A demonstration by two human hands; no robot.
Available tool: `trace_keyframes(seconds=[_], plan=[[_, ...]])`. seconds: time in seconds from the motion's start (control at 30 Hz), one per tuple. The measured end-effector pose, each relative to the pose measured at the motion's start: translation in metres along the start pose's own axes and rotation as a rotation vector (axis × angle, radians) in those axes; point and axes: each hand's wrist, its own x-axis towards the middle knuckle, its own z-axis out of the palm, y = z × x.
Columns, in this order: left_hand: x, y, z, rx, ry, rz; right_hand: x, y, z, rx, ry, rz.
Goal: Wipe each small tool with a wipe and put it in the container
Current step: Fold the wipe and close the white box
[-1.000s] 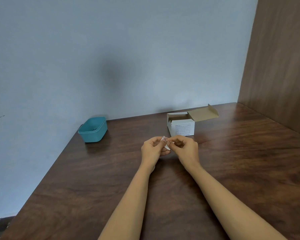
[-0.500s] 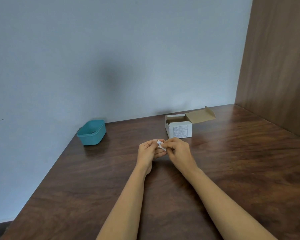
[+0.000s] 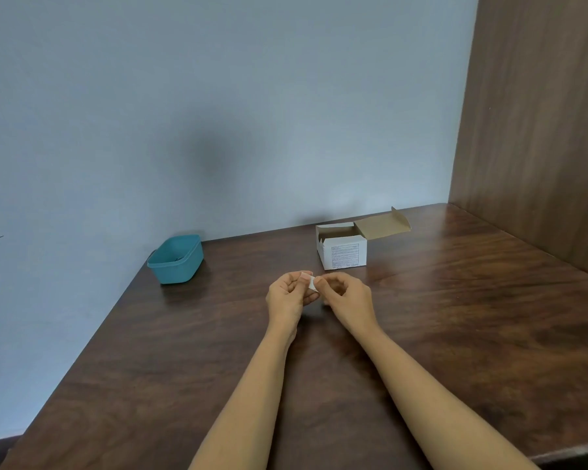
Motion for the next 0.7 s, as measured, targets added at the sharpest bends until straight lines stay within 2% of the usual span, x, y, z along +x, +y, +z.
trace_keyframes(seconds=[0.4, 0.53, 0.7], plan=[[-0.049, 0.010, 0.013, 0.138, 0.118, -0.028, -0.034, -0.011, -0.023, 0.151, -0.075, 0.240], [-0.081, 0.013, 0.030, 0.095, 0.102, -0.074, -0.061, -0.017, -0.050, 0.303, -0.100, 0.338], [-0.127, 0.016, 0.060, 0.016, 0.023, -0.099, -0.103, -0.017, -0.103, 0.457, -0.107, 0.351]])
